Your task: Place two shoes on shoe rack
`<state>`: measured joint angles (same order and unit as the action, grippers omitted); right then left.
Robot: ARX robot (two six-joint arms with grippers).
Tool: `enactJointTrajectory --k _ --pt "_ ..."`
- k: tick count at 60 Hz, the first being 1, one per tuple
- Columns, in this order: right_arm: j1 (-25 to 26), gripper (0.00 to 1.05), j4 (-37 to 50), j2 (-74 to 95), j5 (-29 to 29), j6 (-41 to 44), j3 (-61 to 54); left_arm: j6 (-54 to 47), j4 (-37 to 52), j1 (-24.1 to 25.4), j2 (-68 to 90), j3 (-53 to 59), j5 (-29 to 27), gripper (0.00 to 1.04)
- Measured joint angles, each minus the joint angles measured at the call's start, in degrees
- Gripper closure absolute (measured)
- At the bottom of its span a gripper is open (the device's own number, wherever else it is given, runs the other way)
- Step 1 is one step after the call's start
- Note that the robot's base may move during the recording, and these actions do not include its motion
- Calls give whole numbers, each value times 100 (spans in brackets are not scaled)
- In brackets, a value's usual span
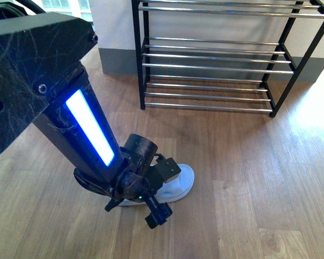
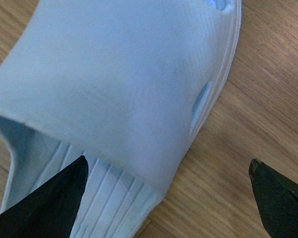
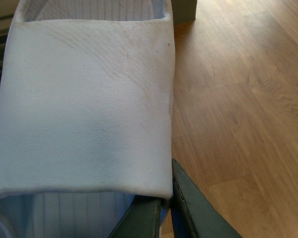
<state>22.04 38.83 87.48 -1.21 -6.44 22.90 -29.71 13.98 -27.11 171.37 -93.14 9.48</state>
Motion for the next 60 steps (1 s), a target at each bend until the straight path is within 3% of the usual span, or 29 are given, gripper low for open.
enactJointTrajectory --k 4,10,35,48,60 --pt "0 103 0 0 0 0 0 66 -11 -31 59 -83 11 9" --pt "0 103 0 0 0 0 0 192 -9 -92 144 -184 92 19" --pt "0 103 0 0 0 0 0 546 179 -229 184 -114 98 73" --pt "0 103 0 0 0 0 0 837 612 -232 -144 501 -278 103" --pt "0 103 0 0 0 0 0 1272 1307 -186 -1082 1458 -815 103"
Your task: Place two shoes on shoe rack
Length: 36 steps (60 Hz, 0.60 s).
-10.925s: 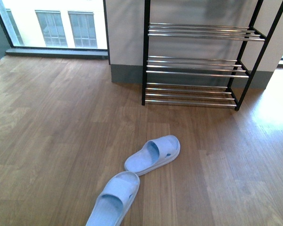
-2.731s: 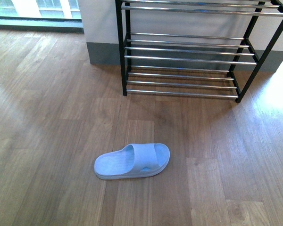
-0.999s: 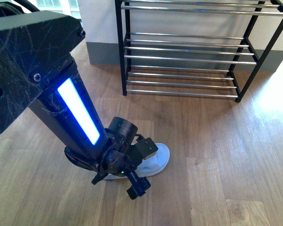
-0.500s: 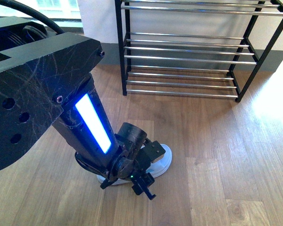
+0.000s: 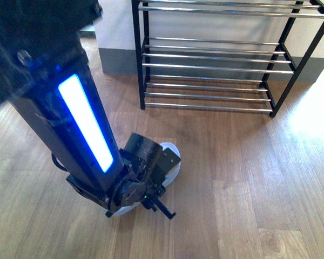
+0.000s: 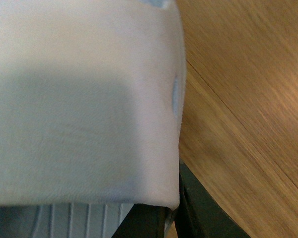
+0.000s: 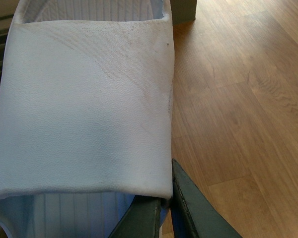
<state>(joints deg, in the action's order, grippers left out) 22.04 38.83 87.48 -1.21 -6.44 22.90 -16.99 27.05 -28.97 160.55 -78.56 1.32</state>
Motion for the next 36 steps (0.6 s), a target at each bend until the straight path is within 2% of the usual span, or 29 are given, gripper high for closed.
enactJointTrajectory --k 17,28,36 --pt "0 103 0 0 0 0 0 748 1008 136 -1971 1797 -461 103" --pt "0 103 0 0 0 0 0 1117 1088 249 -3429 3058 -953 103" --pt "0 103 0 0 0 0 0 1237 820 365 -4614 3978 -1392 103"
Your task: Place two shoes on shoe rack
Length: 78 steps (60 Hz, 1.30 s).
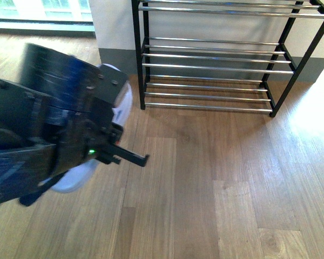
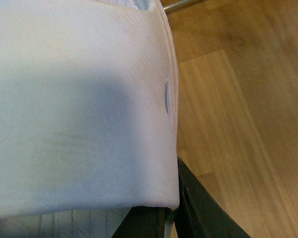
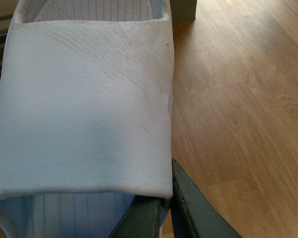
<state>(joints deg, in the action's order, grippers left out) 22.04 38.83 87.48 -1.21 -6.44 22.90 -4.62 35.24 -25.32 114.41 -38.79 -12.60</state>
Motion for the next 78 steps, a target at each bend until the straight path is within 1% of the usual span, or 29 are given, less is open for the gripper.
enactJointTrajectory --k 10,18,21,33,36,39,78 --pt "0 103 0 0 0 0 0 229 -210 98 -1633 1143 -313 103" --pt "0 103 0 0 0 0 0 415 -713 107 -3099 1860 -490 103" --pt "0 103 0 -2 0 0 0 457 -916 120 -3499 2004 -544 103" --pt "0 103 0 0 0 0 0 551 -2258 179 -5635 2446 -870 103" --pt "0 103 0 0 -2 0 0 560 -2500 186 -6078 2503 -894 103" --pt "0 103 0 -2 -2 0 0 570 -2564 188 -6334 2524 -905 103" --pt "13 103 0 -11 -26 0 -2 597 -2590 190 -6487 2542 -879 103"
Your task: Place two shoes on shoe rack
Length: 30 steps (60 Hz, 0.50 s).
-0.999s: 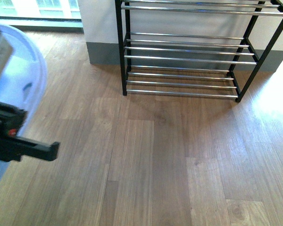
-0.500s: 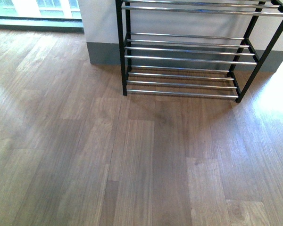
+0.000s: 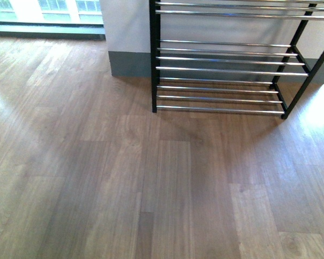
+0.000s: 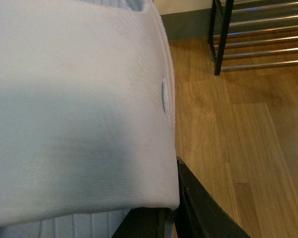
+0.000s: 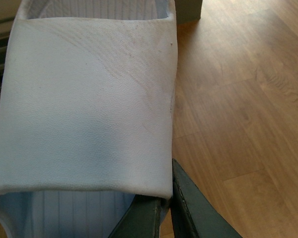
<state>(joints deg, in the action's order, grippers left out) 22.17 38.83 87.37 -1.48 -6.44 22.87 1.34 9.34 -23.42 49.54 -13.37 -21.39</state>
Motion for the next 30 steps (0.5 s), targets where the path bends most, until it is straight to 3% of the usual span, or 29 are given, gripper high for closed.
enactJointTrajectory --k 30 --pt "-13 103 -2 2 22 0 -2 4 0 11 -4 7 -22 103"
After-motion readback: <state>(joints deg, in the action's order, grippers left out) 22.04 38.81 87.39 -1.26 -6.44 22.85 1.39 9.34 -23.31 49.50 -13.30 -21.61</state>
